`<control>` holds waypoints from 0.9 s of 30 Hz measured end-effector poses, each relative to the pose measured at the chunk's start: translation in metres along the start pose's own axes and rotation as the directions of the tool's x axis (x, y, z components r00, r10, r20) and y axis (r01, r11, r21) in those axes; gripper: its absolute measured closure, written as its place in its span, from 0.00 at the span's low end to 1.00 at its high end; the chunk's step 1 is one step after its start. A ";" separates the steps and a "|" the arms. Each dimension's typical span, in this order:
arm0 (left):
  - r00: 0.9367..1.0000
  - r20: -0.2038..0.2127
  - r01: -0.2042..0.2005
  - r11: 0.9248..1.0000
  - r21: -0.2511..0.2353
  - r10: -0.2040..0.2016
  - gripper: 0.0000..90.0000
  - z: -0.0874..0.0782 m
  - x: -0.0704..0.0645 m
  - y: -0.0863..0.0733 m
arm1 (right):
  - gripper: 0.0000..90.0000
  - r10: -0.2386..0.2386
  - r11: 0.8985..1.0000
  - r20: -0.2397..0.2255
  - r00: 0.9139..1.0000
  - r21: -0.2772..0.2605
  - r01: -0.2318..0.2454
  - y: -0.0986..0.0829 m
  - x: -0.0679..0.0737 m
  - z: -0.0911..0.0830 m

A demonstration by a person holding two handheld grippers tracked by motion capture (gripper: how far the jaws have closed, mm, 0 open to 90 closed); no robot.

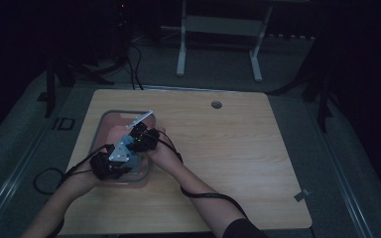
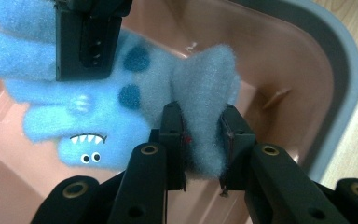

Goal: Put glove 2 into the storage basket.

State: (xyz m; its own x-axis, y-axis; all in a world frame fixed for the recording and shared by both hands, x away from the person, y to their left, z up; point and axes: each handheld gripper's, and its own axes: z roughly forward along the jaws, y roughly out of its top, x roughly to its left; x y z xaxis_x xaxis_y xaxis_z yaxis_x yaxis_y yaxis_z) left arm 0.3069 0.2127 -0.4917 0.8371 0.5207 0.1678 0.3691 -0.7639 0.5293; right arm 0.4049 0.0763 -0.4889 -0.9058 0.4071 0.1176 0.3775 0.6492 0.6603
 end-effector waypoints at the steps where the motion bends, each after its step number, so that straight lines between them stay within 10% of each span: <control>1: 1.000 -0.002 -0.003 1.000 0.002 0.003 0.83 0.001 0.001 0.001 | 0.86 0.005 1.000 0.000 1.000 -0.001 -0.005 0.000 -0.001 0.000; 12: 1.000 0.010 -0.015 0.999 0.036 0.014 0.81 0.009 0.001 0.009 | 0.60 0.036 0.999 0.029 0.999 -0.002 -0.036 -0.001 -0.010 -0.004; 27: 1.000 0.016 0.025 1.000 0.006 -0.025 0.69 0.006 0.003 0.007 | 0.34 -0.005 0.997 0.029 1.000 -0.071 0.007 -0.007 -0.010 -0.053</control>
State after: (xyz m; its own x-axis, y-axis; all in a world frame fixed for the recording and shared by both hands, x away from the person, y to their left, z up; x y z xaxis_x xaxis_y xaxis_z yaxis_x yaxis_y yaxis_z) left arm 0.3144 0.2067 -0.4926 0.8341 0.5332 0.1412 0.3921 -0.7533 0.5280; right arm 0.4011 0.0336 -0.4555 -0.9016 0.4225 0.0924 0.3564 0.6047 0.7123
